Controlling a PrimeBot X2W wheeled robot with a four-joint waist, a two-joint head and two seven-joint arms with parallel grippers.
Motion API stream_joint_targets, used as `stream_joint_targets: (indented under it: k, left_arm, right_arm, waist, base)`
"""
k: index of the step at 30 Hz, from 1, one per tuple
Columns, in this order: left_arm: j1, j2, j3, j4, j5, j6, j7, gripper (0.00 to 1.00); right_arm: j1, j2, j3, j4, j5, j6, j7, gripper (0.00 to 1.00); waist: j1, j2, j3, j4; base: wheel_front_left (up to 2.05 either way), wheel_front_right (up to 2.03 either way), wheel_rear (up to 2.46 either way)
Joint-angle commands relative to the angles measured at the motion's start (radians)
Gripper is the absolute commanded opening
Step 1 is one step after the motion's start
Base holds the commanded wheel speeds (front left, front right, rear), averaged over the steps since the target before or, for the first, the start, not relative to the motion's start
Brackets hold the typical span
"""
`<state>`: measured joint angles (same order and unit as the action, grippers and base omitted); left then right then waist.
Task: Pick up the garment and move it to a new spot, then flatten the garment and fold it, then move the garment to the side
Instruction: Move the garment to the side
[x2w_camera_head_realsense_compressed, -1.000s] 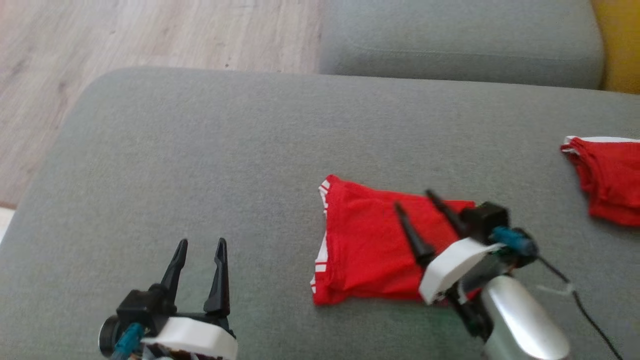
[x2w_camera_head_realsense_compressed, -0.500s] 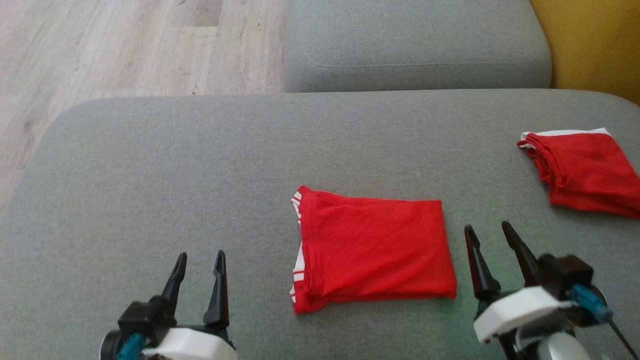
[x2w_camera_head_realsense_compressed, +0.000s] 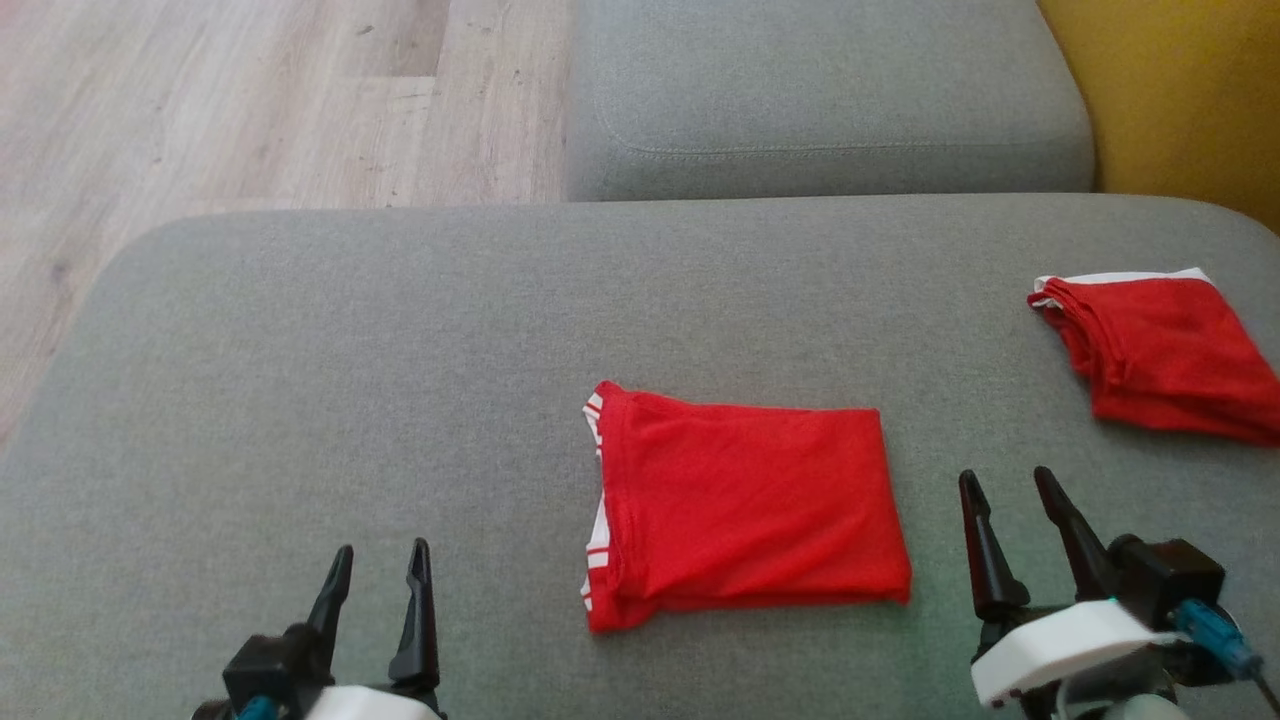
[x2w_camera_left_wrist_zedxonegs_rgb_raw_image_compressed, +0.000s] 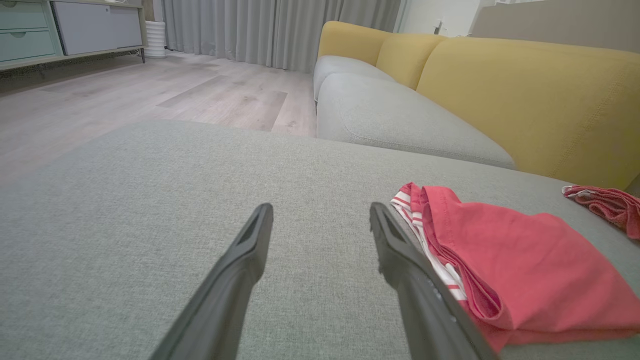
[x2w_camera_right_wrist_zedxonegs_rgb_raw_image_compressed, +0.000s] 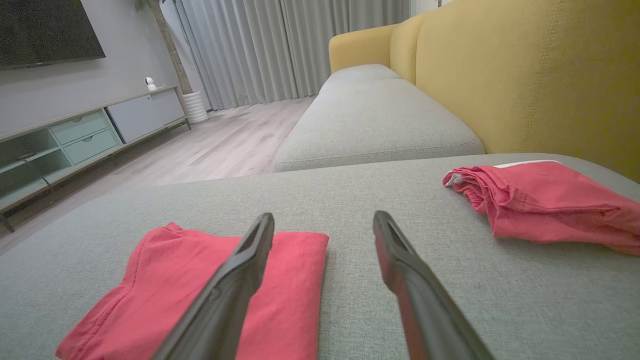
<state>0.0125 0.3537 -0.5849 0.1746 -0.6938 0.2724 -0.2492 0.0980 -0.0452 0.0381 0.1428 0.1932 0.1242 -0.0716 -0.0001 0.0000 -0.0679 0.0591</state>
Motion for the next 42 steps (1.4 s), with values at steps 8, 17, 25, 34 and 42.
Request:
stream_joint_targets:
  k: [8,17,25,34,42]
  left_arm:
    - [-0.027,0.017,0.045,-0.031,0.014,-0.003,-0.012,1.00]
    - [-0.029,0.019,0.051,-0.039,0.016,0.000,-0.012,1.00]
    - [-0.052,0.009,0.036,-0.038,0.026,-0.008,-0.011,1.00]
    - [-0.068,-0.006,0.020,-0.024,0.034,-0.017,-0.010,1.00]
    - [-0.077,-0.013,0.019,-0.012,0.042,-0.023,-0.011,1.00]
  right_arm:
    - [-0.022,-0.005,0.004,-0.012,-0.008,0.007,-0.011,1.00]
    - [-0.031,-0.005,-0.005,0.014,-0.015,0.007,0.023,1.00]
    - [-0.129,-0.005,-0.044,0.079,-0.040,0.007,0.148,1.00]
    - [-0.244,-0.005,-0.088,0.258,-0.042,0.007,0.249,1.00]
    - [-0.301,-0.005,-0.074,0.420,-0.035,0.007,0.278,1.00]
  waist:
    - [0.0001,0.0000,-0.001,0.010]
    - [0.0001,0.0000,0.008,0.016]
    - [0.0001,0.0000,0.032,0.060]
    - [0.0001,0.0000,0.079,0.154]
    - [0.0001,0.0000,0.115,0.207]
  base:
    - [0.00,0.00,0.00]
    - [0.00,0.00,0.00]
    - [0.00,0.00,0.00]
    - [0.00,0.00,0.00]
    - [0.00,0.00,0.00]
